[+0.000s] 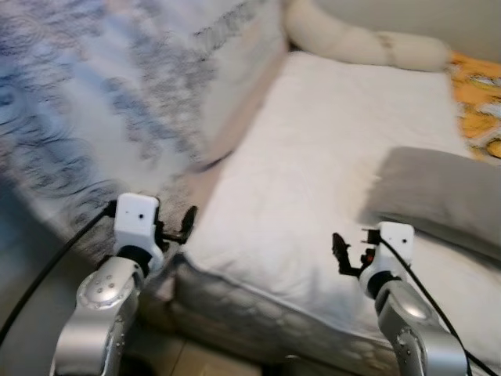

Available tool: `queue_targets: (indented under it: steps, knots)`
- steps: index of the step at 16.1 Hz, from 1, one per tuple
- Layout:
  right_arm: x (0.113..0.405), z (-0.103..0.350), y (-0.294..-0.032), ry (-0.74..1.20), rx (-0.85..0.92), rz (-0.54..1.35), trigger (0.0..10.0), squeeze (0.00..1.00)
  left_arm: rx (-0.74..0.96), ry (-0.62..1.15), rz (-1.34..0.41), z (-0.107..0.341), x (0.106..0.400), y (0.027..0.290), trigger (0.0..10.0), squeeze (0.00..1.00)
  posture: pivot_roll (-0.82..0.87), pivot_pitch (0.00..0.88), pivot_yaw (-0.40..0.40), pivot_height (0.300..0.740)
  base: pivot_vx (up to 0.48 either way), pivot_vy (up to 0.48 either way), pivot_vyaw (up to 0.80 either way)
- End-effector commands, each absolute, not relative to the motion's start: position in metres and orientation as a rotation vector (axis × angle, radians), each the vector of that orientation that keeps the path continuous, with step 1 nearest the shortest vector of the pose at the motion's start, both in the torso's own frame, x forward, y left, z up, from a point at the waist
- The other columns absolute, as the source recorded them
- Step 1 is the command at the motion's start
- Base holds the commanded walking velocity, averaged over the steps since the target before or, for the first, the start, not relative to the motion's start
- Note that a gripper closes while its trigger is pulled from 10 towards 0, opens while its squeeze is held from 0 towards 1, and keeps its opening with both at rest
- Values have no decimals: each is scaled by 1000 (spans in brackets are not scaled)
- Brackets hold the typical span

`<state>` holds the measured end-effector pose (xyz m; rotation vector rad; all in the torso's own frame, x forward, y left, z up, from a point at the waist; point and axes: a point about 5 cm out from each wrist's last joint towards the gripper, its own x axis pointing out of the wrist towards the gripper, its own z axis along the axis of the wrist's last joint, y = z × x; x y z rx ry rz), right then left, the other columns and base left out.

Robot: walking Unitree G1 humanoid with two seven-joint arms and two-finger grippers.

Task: Clean up the room

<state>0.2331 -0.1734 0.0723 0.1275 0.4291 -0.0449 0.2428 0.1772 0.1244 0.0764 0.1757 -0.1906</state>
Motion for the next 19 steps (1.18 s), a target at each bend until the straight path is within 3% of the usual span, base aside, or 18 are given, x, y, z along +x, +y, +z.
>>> queue_targets:
  steps: [1,9,16,19]
  knots:
    - [233,73,-179,437,119,-67,10000,0,66,177,-223,124,243,171,10000,0,56,0,-10,740,0,0,-719]
    - [235,73,-179,445,114,-46,10000,0,55,172,-225,123,242,170,10000,0,58,0,-13,740,178,0,-698]
    - [242,79,-176,413,133,53,10000,0,60,166,-211,124,242,171,10000,0,65,0,-19,740,300,0,0]
    - [242,77,-172,414,123,78,10000,0,61,173,-204,123,241,172,10000,0,67,0,-18,740,0,0,0]
